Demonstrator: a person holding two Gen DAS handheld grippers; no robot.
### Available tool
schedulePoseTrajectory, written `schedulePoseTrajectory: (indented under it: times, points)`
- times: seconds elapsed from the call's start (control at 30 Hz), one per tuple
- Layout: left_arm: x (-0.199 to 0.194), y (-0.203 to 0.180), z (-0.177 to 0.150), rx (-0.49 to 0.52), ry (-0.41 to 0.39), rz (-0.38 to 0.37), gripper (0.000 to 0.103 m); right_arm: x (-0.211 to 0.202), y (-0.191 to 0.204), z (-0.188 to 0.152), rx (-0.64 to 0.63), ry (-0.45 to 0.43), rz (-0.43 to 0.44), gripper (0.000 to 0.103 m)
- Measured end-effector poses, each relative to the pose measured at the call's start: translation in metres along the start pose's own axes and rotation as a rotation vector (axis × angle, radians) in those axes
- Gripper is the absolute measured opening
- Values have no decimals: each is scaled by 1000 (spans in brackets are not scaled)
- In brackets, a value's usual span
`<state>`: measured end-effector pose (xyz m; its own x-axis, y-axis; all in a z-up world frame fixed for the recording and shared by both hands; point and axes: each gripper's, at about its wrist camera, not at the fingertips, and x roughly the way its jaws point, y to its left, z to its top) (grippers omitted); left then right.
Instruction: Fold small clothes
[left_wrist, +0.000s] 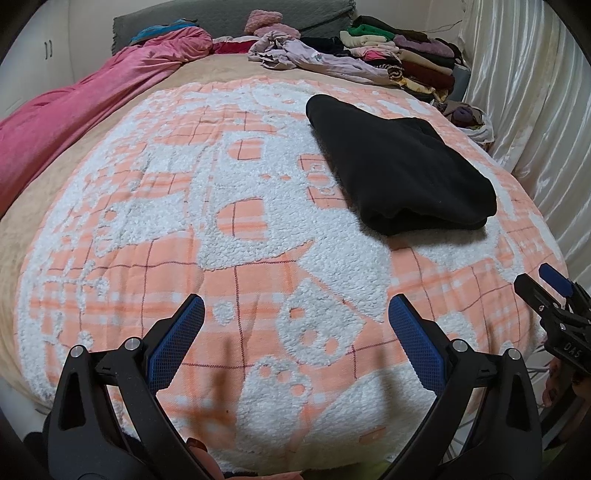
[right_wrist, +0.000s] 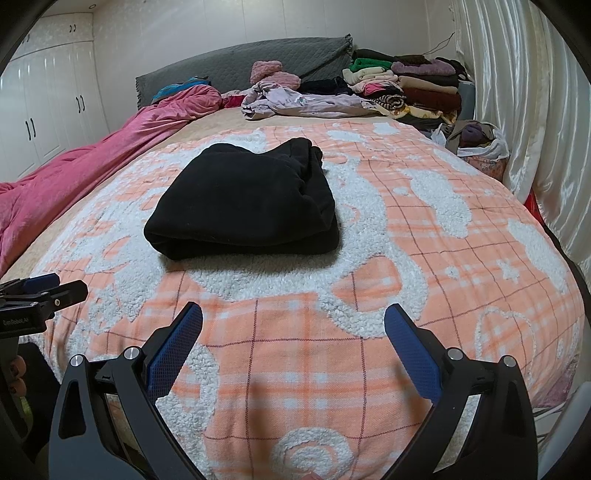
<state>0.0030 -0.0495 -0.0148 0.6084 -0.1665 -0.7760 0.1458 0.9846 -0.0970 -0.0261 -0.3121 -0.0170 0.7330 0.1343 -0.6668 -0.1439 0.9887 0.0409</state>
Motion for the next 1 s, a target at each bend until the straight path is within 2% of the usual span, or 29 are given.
schedulePoseTrajectory:
  times: [0.7, 0.9, 1.0]
  points:
    - [0, 8, -1, -3, 3, -6, 93, -2, -3, 1, 19, 3, -30, 98]
    - [3, 24, -5, -22, 20, 13, 93, -7, -15, -1, 50, -4, -104, 98]
    - [6, 38, -6, -44, 29, 36, 93, -19, -38, -6, 119, -24, -190, 98]
